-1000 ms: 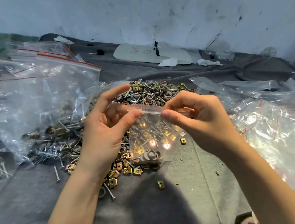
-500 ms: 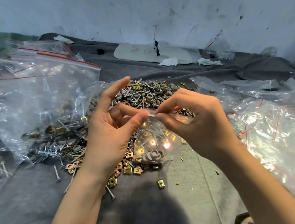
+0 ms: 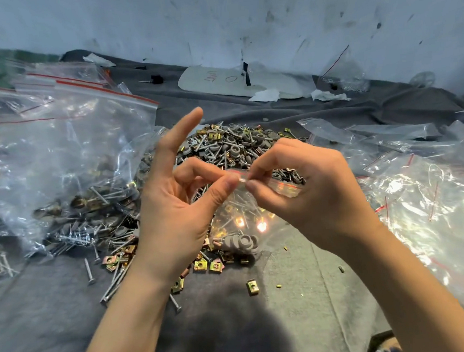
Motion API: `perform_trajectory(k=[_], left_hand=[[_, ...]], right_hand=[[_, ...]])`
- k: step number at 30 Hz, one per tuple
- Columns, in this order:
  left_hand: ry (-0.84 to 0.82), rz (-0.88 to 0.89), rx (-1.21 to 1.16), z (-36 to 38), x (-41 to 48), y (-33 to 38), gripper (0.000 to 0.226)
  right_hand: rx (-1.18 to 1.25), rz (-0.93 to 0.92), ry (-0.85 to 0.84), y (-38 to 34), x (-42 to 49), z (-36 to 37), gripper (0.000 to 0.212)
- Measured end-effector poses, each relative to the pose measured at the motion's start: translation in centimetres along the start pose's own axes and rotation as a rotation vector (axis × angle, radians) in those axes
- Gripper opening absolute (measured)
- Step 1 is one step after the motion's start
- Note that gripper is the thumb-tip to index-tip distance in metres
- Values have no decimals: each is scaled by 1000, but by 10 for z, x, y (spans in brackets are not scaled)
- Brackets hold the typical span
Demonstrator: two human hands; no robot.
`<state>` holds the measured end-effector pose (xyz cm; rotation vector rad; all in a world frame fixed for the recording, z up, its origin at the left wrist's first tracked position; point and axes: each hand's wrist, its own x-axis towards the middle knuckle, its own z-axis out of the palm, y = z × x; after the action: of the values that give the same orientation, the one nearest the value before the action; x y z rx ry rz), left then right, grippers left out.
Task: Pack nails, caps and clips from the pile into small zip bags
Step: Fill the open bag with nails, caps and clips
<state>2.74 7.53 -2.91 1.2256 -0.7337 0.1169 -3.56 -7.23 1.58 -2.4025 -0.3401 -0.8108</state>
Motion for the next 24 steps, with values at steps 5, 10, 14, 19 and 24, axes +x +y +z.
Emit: perform_trajectory(k=[5, 10, 14, 19, 24], left_hand=[[-26, -121, -39, 0, 2, -1, 44], [-34, -186, 4, 2, 1, -5, 12], [-35, -170, 16, 1, 1, -6, 10], [-16, -145, 9, 3, 0, -9, 10], [-2, -148, -2, 3, -1, -9, 11]], right_hand=[[26, 21, -12, 6, -2, -2, 6], [54, 28, -18, 7, -2, -1, 8], [137, 147, -83, 9, -3, -5, 9], [216, 191, -102, 11, -3, -7, 13], [227, 202, -98, 9, -3, -7, 10]])
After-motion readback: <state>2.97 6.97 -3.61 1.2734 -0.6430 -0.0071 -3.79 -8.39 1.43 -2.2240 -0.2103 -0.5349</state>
